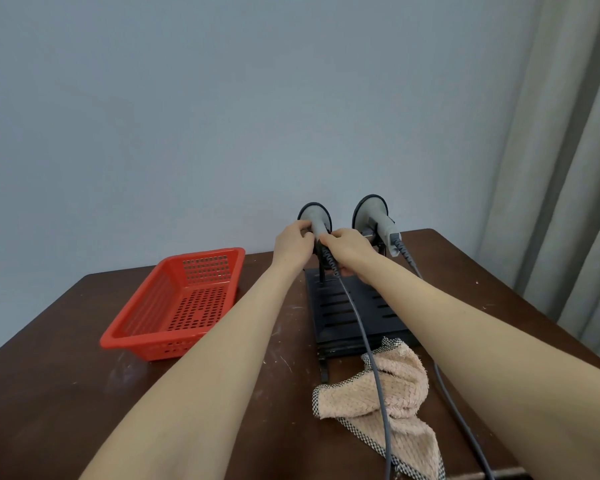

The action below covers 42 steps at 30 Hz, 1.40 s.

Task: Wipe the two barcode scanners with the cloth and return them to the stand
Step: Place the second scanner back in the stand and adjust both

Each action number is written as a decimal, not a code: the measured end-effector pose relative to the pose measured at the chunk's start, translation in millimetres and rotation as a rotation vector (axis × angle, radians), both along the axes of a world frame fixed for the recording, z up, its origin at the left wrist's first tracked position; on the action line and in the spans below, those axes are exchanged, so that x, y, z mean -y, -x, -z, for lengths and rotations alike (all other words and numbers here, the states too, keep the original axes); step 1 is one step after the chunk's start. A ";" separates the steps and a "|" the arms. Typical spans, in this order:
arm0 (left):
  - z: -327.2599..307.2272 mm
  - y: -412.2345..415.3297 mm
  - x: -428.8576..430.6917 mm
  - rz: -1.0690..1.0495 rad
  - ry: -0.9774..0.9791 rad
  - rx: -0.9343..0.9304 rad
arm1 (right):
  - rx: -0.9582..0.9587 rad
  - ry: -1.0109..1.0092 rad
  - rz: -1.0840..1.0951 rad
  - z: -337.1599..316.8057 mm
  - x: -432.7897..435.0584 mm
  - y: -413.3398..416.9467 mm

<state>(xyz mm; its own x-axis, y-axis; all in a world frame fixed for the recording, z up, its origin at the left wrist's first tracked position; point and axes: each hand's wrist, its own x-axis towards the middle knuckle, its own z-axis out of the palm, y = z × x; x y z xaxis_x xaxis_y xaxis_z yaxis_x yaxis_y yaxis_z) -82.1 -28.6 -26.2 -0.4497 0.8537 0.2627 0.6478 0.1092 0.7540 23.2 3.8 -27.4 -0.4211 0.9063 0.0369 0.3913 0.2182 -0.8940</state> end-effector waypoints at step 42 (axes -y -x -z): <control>-9.7 2.6 5.0 -0.102 0.020 -0.094 | 0.086 -0.042 0.047 1.6 -5.0 -9.5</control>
